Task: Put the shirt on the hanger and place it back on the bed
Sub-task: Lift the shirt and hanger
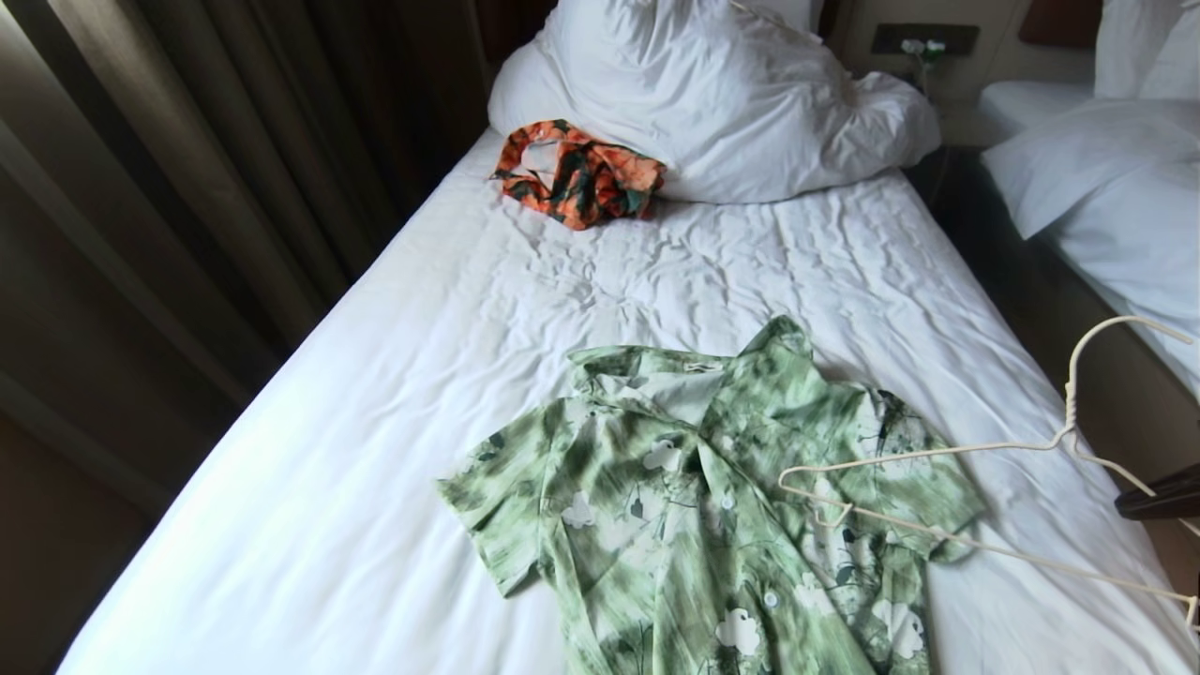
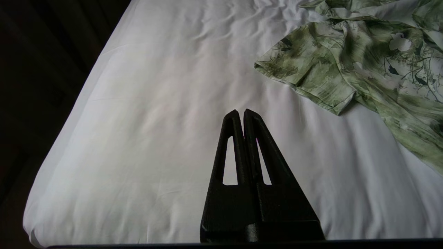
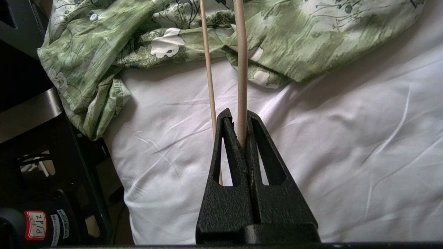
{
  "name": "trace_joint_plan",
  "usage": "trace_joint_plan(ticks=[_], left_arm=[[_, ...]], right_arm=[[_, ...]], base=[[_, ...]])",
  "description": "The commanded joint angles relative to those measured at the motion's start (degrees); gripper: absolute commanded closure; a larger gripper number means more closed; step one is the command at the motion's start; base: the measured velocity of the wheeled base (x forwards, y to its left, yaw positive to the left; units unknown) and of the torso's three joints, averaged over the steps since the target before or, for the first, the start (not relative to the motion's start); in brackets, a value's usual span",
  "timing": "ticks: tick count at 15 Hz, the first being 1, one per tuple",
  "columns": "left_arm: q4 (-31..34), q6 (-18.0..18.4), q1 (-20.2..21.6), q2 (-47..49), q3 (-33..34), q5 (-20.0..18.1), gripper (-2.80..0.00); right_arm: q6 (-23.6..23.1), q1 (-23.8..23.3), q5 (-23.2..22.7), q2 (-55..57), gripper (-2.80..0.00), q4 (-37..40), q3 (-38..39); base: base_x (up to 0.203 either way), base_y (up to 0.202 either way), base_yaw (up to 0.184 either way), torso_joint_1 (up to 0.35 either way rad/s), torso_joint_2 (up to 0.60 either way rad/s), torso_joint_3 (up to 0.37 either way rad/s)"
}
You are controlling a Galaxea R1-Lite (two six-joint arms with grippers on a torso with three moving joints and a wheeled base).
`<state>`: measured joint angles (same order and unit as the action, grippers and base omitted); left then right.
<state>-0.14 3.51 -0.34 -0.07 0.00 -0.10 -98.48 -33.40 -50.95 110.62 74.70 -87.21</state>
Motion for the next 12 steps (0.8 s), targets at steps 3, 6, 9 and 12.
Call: trace_joint_plan(ticks=[3, 6, 9, 12], left_arm=[[0.0, 0.0, 0.0, 0.1, 0.1, 0.0, 0.0], [0.0, 0.0, 0.0, 0.1, 0.1, 0.0, 0.0], [0.0, 0.0, 0.0, 0.1, 0.1, 0.0, 0.0], [0.0, 0.0, 0.0, 0.1, 0.1, 0.0, 0.0]], right_arm=[[-0.5, 0.3, -0.9, -4.2, 0.0, -2.1, -0.7], [-3.3, 1.0, -1.4, -3.0, 0.0, -7.4, -1.1], [-4.1, 2.4, -6.9, -2.4, 0.0, -7.8, -3.5], [-4.1, 3.4, -10.2, -1.8, 0.0, -7.7, -5.1]], base=[[0.0, 0.0, 0.0, 0.0, 0.0, 0.0], [0.0, 0.0, 0.0, 0.0, 0.0, 0.0], [0.0, 0.0, 0.0, 0.0, 0.0, 0.0], [0.0, 0.0, 0.0, 0.0, 0.0, 0.0]])
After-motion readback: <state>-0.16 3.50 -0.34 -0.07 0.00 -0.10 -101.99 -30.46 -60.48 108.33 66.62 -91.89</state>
